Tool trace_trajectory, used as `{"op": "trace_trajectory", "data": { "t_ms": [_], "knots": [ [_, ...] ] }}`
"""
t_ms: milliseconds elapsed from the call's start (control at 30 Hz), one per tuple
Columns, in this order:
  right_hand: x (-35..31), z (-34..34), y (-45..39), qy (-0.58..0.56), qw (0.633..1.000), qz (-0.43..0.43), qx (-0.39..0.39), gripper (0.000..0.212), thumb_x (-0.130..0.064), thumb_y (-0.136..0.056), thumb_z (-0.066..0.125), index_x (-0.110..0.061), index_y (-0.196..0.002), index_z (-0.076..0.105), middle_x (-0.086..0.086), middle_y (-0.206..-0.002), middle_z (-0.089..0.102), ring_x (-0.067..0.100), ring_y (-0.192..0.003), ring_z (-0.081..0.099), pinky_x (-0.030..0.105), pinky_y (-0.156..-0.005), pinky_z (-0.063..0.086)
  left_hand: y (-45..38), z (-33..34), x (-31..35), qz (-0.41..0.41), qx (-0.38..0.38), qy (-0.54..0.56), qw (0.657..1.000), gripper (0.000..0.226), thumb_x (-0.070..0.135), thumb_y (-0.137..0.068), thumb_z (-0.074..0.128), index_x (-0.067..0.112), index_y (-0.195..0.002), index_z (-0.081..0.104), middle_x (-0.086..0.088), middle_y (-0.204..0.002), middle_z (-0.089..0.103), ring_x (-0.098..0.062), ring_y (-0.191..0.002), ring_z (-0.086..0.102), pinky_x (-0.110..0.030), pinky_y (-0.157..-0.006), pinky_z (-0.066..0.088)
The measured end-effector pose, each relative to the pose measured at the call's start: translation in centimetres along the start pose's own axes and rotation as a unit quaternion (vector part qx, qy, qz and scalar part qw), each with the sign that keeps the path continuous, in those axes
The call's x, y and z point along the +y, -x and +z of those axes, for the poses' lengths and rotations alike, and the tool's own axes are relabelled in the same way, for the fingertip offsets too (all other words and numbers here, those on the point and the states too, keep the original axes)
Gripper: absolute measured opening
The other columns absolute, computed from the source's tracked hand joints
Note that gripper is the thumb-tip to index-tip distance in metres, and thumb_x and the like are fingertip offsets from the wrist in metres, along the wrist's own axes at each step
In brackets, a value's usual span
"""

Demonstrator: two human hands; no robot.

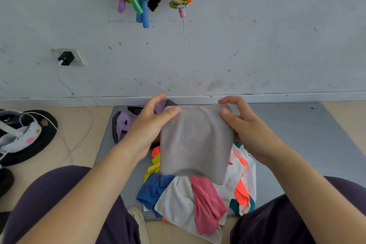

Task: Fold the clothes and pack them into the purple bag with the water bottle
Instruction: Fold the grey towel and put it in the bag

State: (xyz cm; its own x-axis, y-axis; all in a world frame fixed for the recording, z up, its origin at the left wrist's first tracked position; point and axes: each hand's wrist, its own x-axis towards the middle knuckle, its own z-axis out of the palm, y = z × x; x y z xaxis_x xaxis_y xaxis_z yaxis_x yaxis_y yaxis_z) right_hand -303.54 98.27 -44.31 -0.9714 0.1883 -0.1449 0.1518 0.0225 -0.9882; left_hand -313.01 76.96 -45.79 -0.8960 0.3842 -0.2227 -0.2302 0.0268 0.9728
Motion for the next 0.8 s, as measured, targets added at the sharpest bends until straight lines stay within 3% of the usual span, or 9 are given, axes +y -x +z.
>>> {"op": "trace_trajectory", "data": {
  "t_ms": [100,167,233,333,433,533,600,700,800],
  "knots": [
    [0.0,0.1,0.0,0.062,0.998,0.014,-0.016,0.045,-0.022,-0.077,0.079,-0.029,-0.114,0.055,0.004,-0.098,0.062,0.011,-0.077,0.062,0.024,-0.065,0.055,0.1,-0.1,-0.4,0.056,-0.077,-0.077,0.993,0.063,0.025,-0.068,0.085,0.039,-0.123,0.056,0.002,-0.117,0.067,-0.010,-0.105,0.066,-0.022,-0.084,0.052],
    [0.2,0.3,-0.1,0.206,0.978,0.013,-0.017,0.055,-0.016,-0.073,0.083,-0.027,-0.117,0.052,-0.001,-0.106,0.057,0.013,-0.086,0.058,0.029,-0.072,0.054,0.1,-0.1,-0.8,0.095,-0.080,-0.224,0.967,0.061,0.023,-0.069,0.087,0.040,-0.119,0.056,0.014,-0.117,0.061,0.002,-0.105,0.059,-0.015,-0.086,0.047],
    [0.2,0.3,-0.1,0.287,0.958,-0.001,-0.007,0.048,-0.015,-0.077,0.080,-0.025,-0.117,0.054,-0.004,-0.106,0.058,0.014,-0.092,0.058,0.029,-0.079,0.052,0.0,-0.1,-0.9,0.125,-0.061,-0.297,0.945,0.048,0.023,-0.074,0.084,0.041,-0.111,0.059,0.021,-0.111,0.061,0.011,-0.099,0.055,-0.008,-0.080,0.043],
    [-0.2,-0.6,-0.1,0.234,0.972,-0.019,-0.027,0.022,-0.011,-0.083,0.073,-0.020,-0.103,0.066,-0.003,-0.092,0.069,0.008,-0.082,0.064,0.019,-0.067,0.052,-0.4,-0.9,-0.4,0.155,-0.031,-0.311,0.937,0.024,0.031,-0.075,0.082,0.041,-0.091,0.067,0.018,-0.089,0.068,0.010,-0.084,0.059,-0.007,-0.067,0.042],
    [-0.7,-1.5,0.1,0.142,0.987,-0.008,-0.079,0.008,-0.016,-0.089,0.068,-0.016,-0.096,0.072,-0.005,-0.087,0.074,0.005,-0.080,0.069,0.013,-0.065,0.050,-0.4,-1.6,0.2,0.129,-0.047,-0.254,0.957,0.017,0.042,-0.073,0.083,0.033,-0.082,0.071,0.009,-0.086,0.068,-0.001,-0.079,0.062,-0.018,-0.068,0.047],
    [-0.7,-1.5,0.2,0.093,0.990,0.017,-0.109,0.025,-0.036,-0.090,0.059,-0.017,-0.101,0.073,-0.003,-0.098,0.076,0.010,-0.091,0.071,0.016,-0.073,0.054,0.1,-1.3,0.5,0.044,-0.098,-0.086,0.991,0.022,0.045,-0.072,0.079,0.032,-0.088,0.072,0.012,-0.091,0.074,-0.003,-0.086,0.069,-0.015,-0.066,0.051],
    [-0.8,-0.9,0.2,0.057,0.994,0.041,-0.086,0.034,-0.041,-0.093,0.053,-0.013,-0.101,0.071,-0.005,-0.085,0.075,0.008,-0.077,0.071,0.016,-0.063,0.054,0.1,-0.9,0.4,0.020,-0.082,-0.045,0.995,0.028,0.044,-0.079,0.070,0.030,-0.103,0.069,0.012,-0.100,0.075,-0.004,-0.093,0.070,-0.018,-0.072,0.054],
    [-0.5,0.2,0.1,0.063,0.996,0.056,-0.006,0.038,-0.038,-0.100,0.045,-0.006,-0.098,0.064,-0.003,-0.067,0.060,0.003,-0.053,0.057,0.016,-0.047,0.047,0.1,-0.5,-0.1,0.064,-0.014,-0.138,0.988,0.023,0.050,-0.090,0.060,0.035,-0.106,0.065,0.016,-0.101,0.072,0.006,-0.093,0.065,-0.019,-0.079,0.049],
    [-0.1,0.6,0.2,0.074,0.994,0.083,-0.018,0.044,-0.047,-0.093,0.052,-0.008,-0.111,0.061,0.003,-0.092,0.066,0.012,-0.076,0.067,0.027,-0.063,0.058,0.2,0.0,-0.4,0.084,0.030,-0.189,0.978,0.017,0.052,-0.090,0.057,0.038,-0.099,0.060,0.019,-0.097,0.068,0.014,-0.086,0.061,-0.012,-0.072,0.045]
  ]
}}
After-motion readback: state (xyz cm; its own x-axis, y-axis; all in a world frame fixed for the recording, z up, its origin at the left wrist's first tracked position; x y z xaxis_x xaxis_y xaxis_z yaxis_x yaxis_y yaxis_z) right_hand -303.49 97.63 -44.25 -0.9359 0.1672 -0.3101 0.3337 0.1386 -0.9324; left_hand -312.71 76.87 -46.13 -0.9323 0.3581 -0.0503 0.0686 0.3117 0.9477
